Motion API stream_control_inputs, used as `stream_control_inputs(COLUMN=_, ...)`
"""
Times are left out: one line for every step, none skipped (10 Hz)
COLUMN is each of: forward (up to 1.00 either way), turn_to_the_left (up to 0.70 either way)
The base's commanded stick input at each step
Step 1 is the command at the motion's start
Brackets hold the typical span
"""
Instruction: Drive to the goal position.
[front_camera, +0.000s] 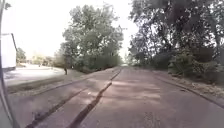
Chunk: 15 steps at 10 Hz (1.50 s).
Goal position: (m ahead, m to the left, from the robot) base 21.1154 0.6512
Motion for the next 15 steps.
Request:
stream_control_inputs(forward=0.7, turn_to_the_left=0.0)
stream_control_inputs(forward=0.7, turn_to_the_left=0.0)
stream_control_inputs(forward=0.7, turn_to_the_left=0.0)
stream_control_inputs(forward=0.7, turn_to_the_left=0.0)
stream_control_inputs(forward=0.7, turn_to_the_left=0.0)
stream_control_inputs(forward=0.7, turn_to_the_left=0.0)
stream_control_inputs(forward=0.7, turn_to_the_left=0.0)
stream_control_inputs(forward=0.7, turn_to_the_left=0.0)
stream_control_inputs(forward=0.7, turn_to_the_left=0.0)
stream_control_inputs(forward=0.7, turn_to_the_left=0.0)
stream_control_inputs(forward=0.7, turn_to_the_left=0.0)
stream_control_inputs(forward=0.7, turn_to_the_left=0.0)
stream_control_inputs(forward=0.7, turn_to_the_left=0.0)
stream_control_inputs(forward=0.7, turn_to_the_left=0.0)
stream_control_inputs(forward=0.7, turn_to_the_left=-0.05)
